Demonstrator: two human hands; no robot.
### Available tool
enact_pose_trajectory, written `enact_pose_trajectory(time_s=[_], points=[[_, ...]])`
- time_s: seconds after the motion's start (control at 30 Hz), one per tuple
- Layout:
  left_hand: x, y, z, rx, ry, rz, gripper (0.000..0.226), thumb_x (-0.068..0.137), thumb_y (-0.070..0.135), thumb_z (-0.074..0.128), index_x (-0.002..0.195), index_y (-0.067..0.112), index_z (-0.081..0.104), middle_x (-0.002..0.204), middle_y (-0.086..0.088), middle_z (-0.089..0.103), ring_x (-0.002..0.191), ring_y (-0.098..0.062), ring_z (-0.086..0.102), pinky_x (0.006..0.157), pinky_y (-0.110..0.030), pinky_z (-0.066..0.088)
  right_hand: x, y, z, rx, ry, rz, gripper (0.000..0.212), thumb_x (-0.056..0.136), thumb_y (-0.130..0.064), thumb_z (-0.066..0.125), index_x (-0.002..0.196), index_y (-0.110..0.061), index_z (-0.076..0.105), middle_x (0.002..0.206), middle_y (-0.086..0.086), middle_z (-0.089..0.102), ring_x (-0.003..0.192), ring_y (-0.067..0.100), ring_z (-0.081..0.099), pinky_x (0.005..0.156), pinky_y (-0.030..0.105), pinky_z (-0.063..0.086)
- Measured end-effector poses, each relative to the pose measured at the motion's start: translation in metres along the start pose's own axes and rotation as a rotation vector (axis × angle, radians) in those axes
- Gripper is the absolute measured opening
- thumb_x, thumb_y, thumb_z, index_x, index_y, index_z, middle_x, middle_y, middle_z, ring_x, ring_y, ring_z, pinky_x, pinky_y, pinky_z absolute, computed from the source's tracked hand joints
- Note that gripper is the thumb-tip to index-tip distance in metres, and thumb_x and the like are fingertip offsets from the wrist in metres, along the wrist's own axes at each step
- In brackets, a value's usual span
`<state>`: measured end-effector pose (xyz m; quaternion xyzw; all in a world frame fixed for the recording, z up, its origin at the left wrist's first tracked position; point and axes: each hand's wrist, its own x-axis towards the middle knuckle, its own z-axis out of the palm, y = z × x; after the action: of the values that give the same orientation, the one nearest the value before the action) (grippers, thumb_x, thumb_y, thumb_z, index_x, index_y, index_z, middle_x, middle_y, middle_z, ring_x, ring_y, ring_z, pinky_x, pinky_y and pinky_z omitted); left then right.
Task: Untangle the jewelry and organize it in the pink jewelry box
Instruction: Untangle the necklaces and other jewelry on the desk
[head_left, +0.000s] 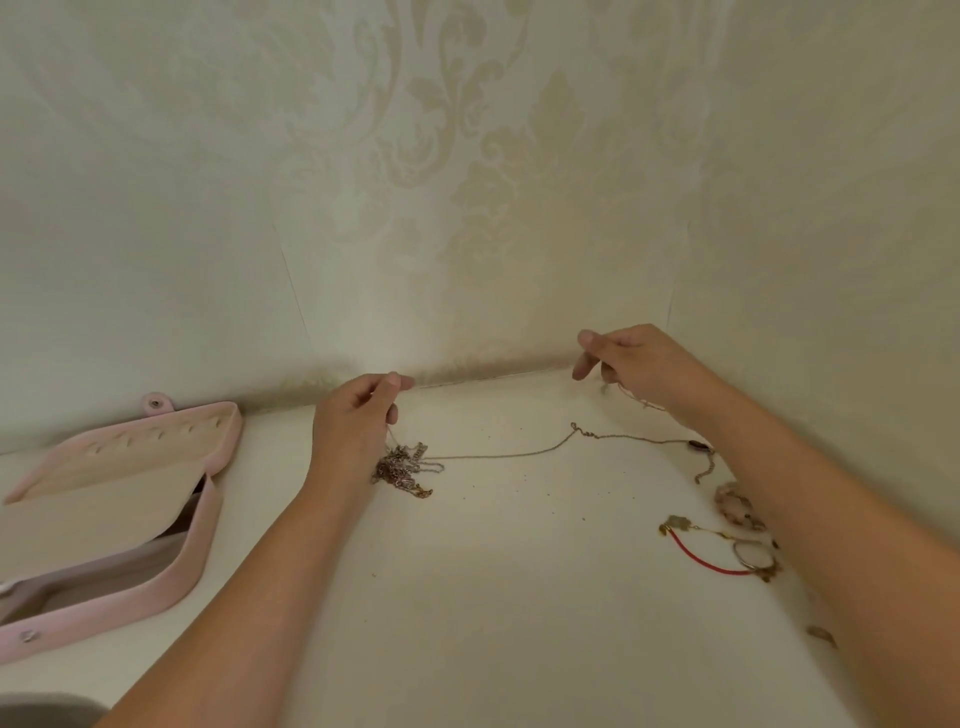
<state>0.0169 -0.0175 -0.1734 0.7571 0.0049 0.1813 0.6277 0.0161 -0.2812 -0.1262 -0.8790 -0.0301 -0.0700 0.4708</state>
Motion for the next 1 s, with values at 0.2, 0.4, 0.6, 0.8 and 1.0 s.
enact_pose_trajectory(time_s=[0.2, 0.4, 0.6, 0.8, 1.0], points=[[0.000, -0.005, -0.001, 0.401, 0.057, 0.077, 0.025, 0.094, 0.020, 0.049, 0.087, 0.017, 0.073, 0.074, 0.007, 0.063, 0.072, -0.005, 0.056, 0.064, -0.023, 0.034, -0.001, -0.015, -0.010, -0.038, -0.124, 0.012, 0.043, 0.098, -0.039, 0.044, 0.078, -0.011, 0.070, 0.053, -0.005, 0.036, 0.041, 0.008, 0.023, 0.047, 0.023, 0.020], [0.003, -0.007, -0.005, 0.589, 0.065, 0.067, 0.025, 0.092, 0.028, 0.054, 0.115, 0.027, 0.065, 0.112, 0.005, 0.061, 0.117, -0.024, 0.050, 0.102, -0.041, 0.035, -0.013, -0.041, -0.028, -0.210, -0.369, 0.004, 0.040, 0.098, -0.036, 0.046, 0.081, -0.010, 0.072, 0.050, -0.007, 0.035, 0.040, 0.009, 0.022, 0.049, 0.023, 0.020], [-0.039, 0.038, 0.015, 0.028, -0.464, 0.161, 0.032, 0.092, 0.031, 0.057, 0.124, 0.035, 0.060, 0.128, 0.023, 0.057, 0.122, 0.008, 0.046, 0.100, -0.018, 0.034, -0.035, -0.080, -0.019, -0.312, -0.544, -0.145, 0.038, 0.097, -0.039, 0.046, 0.082, -0.016, 0.073, 0.048, -0.012, 0.036, 0.043, 0.009, 0.025, 0.047, 0.021, 0.023], [-0.063, 0.046, 0.026, -0.392, -0.765, -0.072, 0.021, 0.087, 0.027, 0.057, 0.073, 0.014, 0.067, 0.074, -0.002, 0.067, 0.082, -0.018, 0.068, 0.088, -0.026, 0.052, -0.055, -0.091, -0.023, -0.323, -0.557, -0.224, 0.035, 0.096, -0.037, 0.049, 0.078, -0.016, 0.072, 0.048, -0.011, 0.034, 0.043, 0.008, 0.024, 0.043, 0.017, 0.024], [-0.058, 0.040, 0.014, -0.327, -0.585, -0.238, 0.024, 0.096, 0.025, 0.050, 0.081, 0.009, 0.060, 0.054, 0.007, 0.029, 0.045, -0.005, 0.027, 0.040, -0.015, 0.025, -0.059, -0.068, -0.051, -0.136, -0.488, -0.113, 0.025, 0.094, -0.027, 0.054, 0.091, -0.012, 0.074, 0.055, -0.007, 0.044, 0.051, 0.012, 0.028, 0.050, 0.024, 0.023]])
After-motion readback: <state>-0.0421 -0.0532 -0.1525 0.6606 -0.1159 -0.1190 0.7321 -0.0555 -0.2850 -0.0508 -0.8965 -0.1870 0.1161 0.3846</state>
